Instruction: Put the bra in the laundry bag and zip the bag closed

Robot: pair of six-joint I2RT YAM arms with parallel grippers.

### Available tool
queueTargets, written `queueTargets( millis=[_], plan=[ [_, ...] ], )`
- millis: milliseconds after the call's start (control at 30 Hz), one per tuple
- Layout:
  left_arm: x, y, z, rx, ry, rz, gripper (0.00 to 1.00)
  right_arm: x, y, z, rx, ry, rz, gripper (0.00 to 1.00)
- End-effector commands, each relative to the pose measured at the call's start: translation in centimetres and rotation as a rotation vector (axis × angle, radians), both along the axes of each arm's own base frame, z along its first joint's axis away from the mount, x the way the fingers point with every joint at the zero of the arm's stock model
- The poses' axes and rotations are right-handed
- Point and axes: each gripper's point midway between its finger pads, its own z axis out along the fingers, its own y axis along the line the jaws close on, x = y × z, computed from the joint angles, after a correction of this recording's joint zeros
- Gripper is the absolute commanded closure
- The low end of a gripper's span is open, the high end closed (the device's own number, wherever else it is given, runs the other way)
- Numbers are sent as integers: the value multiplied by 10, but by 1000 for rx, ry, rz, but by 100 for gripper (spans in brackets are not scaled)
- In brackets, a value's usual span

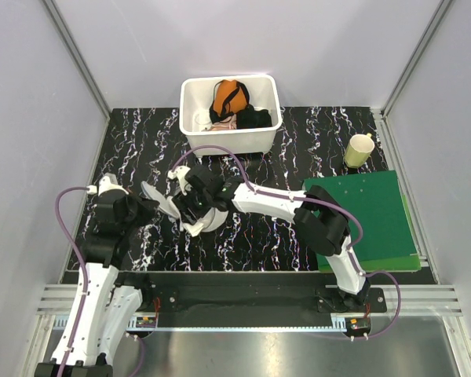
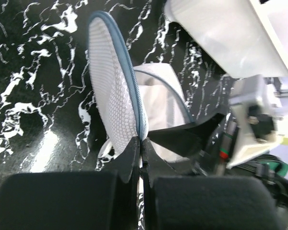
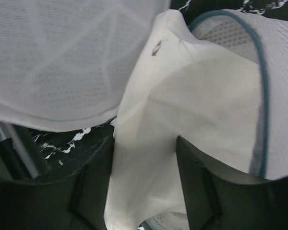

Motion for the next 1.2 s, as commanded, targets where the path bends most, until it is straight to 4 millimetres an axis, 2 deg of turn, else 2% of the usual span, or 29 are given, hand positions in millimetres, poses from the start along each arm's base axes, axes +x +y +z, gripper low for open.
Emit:
queueTargets(
  millis=[0,33,100,133,167,233,267,300,367,400,500,567,600,633,733,833,1033,1167],
  plan=[
    [0,-11,39,-17,-103,-64,100,36,-4,0,-25,-173,-142,44],
    [-2,-11,38,-11,-100,-71,100,42,-7,2,-31,-189,-174,63],
    [-5,-11,34,1,-86,-85,100,49,-12,3,-52,-224,-213,77],
    [-7,-14,33,-4,-86,-101,100,52,-13,3,-59,-236,-211,96],
    [-8,-16,32,-9,-85,-116,100,55,-16,1,-76,-252,-223,100],
    [-12,-24,27,-16,-77,-166,100,61,-22,4,-113,-268,-263,100],
    [-13,-25,26,6,-83,-192,100,68,-37,3,-178,-297,-324,100],
    [-15,-27,26,13,-85,-214,100,73,-39,10,-187,-314,-360,100],
    [-19,-33,28,23,-100,-273,100,75,-48,9,-240,-336,-398,100],
    [-21,-35,31,21,-114,-292,100,77,-47,12,-243,-345,-418,100],
    [-30,-52,41,-19,-148,-393,100,77,-45,2,-279,-347,-427,100],
    [-38,-66,53,-69,-174,-470,100,73,-39,-15,-299,-312,-398,100],
    [-40,-69,56,-84,-180,-486,100,74,-34,-15,-286,-303,-402,100],
    [-43,-74,60,-105,-183,-514,100,75,-33,-26,-299,-294,-398,100],
    [-49,-81,76,-142,-206,-550,100,70,-23,-36,-291,-262,-364,100],
    [-49,-83,91,-156,-228,-557,100,63,-16,-41,-274,-233,-325,100],
    [-41,-88,124,-205,-284,-555,100,57,-14,-38,-218,-134,-304,100],
    [-38,-87,136,-221,-301,-533,100,58,-22,-42,-221,-76,-345,100]
  ],
)
